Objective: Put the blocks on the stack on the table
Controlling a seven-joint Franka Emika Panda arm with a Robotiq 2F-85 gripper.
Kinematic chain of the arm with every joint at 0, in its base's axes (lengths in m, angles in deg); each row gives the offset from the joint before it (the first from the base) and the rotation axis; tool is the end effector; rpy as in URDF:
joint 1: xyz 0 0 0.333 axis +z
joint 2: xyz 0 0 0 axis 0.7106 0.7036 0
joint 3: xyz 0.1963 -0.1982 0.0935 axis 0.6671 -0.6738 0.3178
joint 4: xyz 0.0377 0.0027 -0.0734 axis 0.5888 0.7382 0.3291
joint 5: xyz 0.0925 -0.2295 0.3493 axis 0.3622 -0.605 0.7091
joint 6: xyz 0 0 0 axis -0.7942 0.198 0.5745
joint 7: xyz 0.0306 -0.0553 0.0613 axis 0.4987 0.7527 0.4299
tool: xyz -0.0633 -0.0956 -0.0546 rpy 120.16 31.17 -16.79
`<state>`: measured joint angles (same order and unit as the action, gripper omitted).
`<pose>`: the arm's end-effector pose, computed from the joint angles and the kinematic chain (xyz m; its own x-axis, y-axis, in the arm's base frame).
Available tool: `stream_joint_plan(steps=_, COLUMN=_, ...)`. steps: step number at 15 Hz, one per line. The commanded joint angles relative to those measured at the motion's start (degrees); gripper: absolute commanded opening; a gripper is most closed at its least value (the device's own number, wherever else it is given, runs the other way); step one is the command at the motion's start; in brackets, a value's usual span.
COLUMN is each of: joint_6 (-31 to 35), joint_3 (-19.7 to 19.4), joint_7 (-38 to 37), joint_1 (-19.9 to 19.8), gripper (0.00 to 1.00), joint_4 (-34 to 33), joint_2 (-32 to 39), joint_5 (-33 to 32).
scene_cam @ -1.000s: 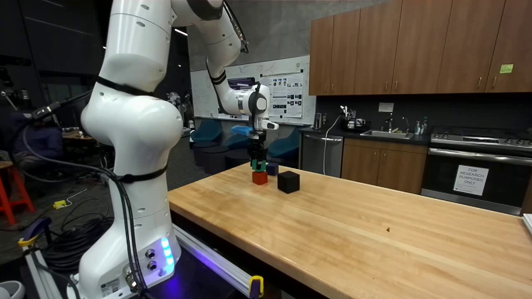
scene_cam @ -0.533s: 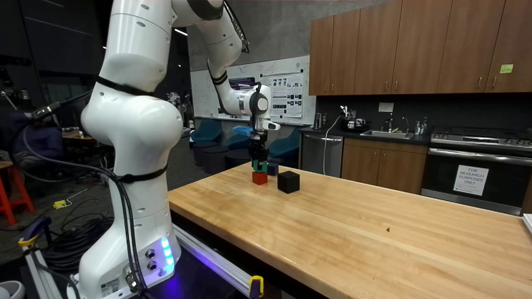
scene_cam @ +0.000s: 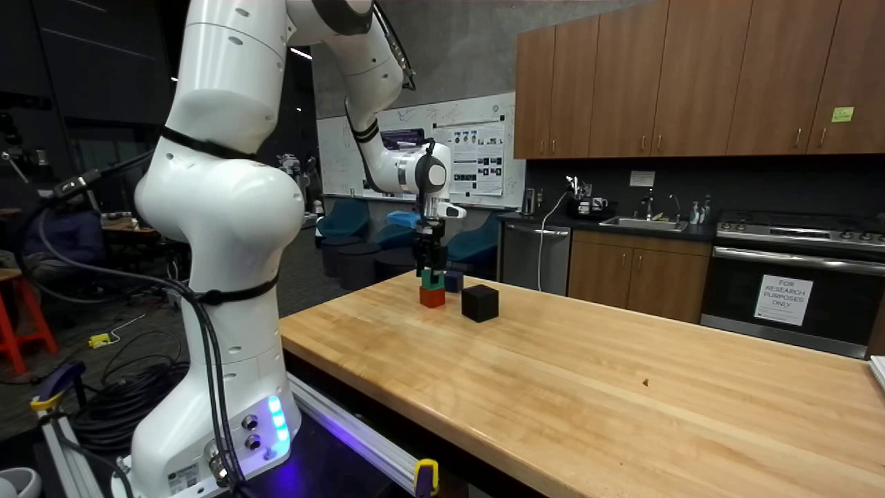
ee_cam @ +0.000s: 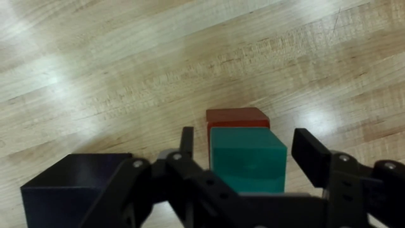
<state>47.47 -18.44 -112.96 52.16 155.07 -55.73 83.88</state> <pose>0.5513 0.0863 0.1792 0.9344 -0.3402 -0.1053 -0.3393 -0.9403 0.0268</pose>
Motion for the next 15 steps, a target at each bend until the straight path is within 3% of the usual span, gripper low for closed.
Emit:
stream_joint_plan(steps=1, joint_6=-0.45, joint_3=-0.31, joint_7=-0.07, joint_1=0.33, gripper=1.00, joint_4=0.43, joint_2=-0.94, joint_5=0.68)
stream_joint_plan(steps=15, joint_6=-7.22, joint_3=0.40, joint_7=2.60, joint_1=0.14, gripper=1.00, joint_4=1.94, joint_2=-9.44, joint_5=-2.61)
